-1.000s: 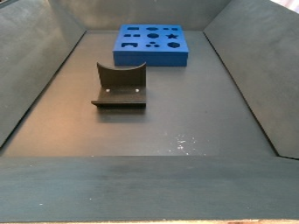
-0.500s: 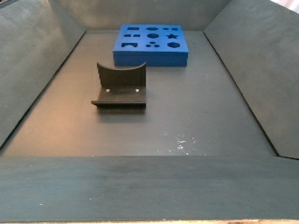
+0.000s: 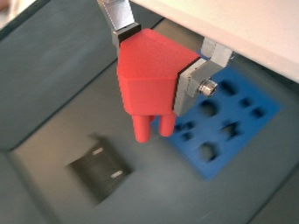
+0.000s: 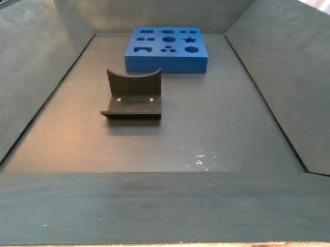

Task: Pick up the 3 prong object. Move up. Rotate the 3 prong object. Place the 3 prong object on the fixture. Regrasp the 3 prong object. Move to above the board. Insert the 3 prong object.
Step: Move to above the board, then insert the 3 prong object.

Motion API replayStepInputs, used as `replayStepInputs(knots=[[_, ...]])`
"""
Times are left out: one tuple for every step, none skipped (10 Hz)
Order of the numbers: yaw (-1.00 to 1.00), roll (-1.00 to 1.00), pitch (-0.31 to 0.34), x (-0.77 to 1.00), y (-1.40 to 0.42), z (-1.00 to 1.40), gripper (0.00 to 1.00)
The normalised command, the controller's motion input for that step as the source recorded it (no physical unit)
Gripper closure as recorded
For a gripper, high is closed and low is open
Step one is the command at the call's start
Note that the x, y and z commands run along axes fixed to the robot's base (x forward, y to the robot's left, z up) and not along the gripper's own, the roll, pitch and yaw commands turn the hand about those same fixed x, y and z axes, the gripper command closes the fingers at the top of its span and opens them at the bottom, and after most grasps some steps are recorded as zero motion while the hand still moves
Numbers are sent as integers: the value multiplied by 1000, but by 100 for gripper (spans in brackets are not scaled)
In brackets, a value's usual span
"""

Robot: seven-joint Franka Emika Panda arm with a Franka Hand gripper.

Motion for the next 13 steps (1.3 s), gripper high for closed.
replayStepInputs(knots=[[-174,-1000,-349,-1000,-918,-149,100],[-183,-1000,-378,-744,-612,-97,100],[-146,-812,-299,-499,-369,-62,100],[-86,-538,-172,-261,-165,-36,100],[-68,-416,-118,-181,-119,-24,100],[-41,-232,-42,-83,-61,-13,100],[0,0,-6,0,0,0,100],[0,0,0,0,0,-60,100],[0,0,0,0,0,-106,100],[0,11,0,0,0,-117,100],[-74,37,0,-89,34,-171,100],[-166,131,11,0,6,-183,100],[-320,80,0,0,77,-249,100]])
